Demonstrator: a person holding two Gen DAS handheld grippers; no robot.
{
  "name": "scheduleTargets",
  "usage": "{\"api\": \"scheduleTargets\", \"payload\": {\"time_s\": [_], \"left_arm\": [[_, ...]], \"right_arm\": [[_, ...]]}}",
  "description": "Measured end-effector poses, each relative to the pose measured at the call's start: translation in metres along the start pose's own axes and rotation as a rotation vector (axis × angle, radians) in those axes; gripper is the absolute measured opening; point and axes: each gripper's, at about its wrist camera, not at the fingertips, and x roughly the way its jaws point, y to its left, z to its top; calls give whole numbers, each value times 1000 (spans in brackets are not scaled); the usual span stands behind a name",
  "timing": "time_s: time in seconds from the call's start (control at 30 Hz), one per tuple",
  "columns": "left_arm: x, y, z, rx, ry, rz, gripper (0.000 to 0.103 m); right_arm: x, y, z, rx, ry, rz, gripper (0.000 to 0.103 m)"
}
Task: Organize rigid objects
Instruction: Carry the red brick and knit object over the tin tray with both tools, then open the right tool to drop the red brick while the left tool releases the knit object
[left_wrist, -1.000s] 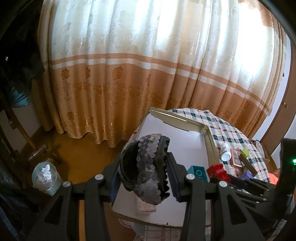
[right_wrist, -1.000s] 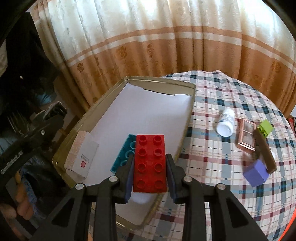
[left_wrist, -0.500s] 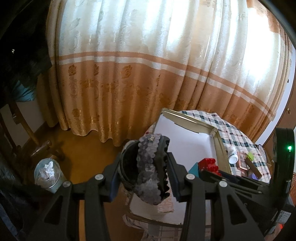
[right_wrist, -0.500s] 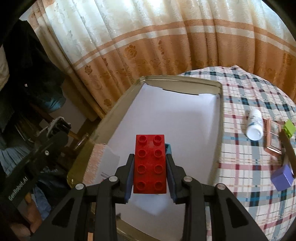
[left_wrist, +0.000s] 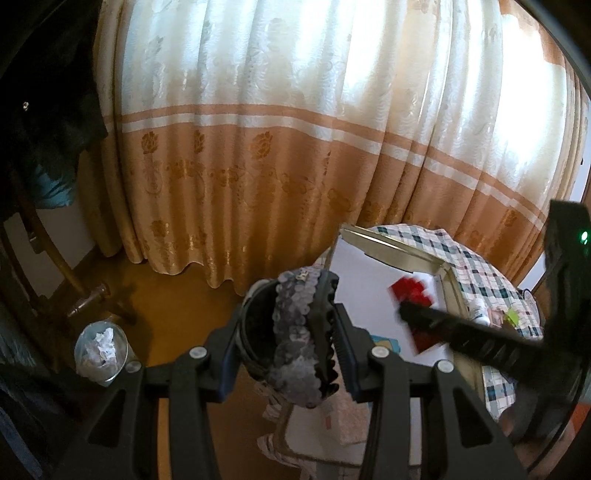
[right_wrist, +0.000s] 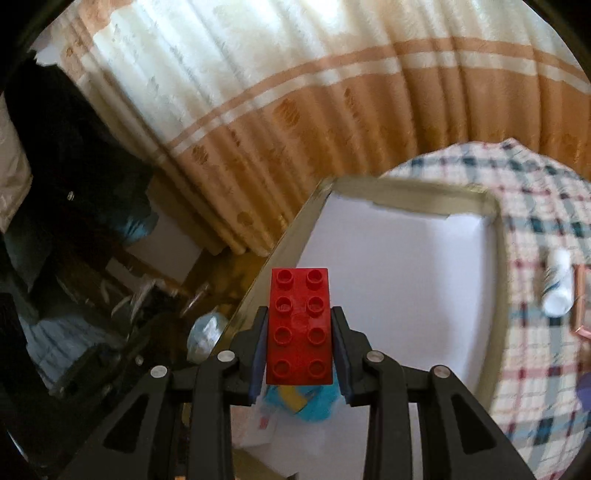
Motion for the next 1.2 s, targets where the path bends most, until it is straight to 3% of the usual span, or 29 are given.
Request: {"api": "scheduleTargets", "payload": {"time_s": [0.2, 0.37, 0.77, 1.2], "left_arm": [[18, -13, 14, 37, -5, -9, 44], [39, -35, 27, 75, 19, -44, 44], [88, -71, 32, 145, 143, -44, 44], [113, -77, 28, 173, 244, 12, 44]], "right_arm": [[-5, -31, 22, 20, -46, -95, 34], [10, -37, 32, -19, -20, -143, 34], [28, -53, 34, -29, 47, -147, 34], [39, -60, 33, -7, 94, -145, 35]]}}
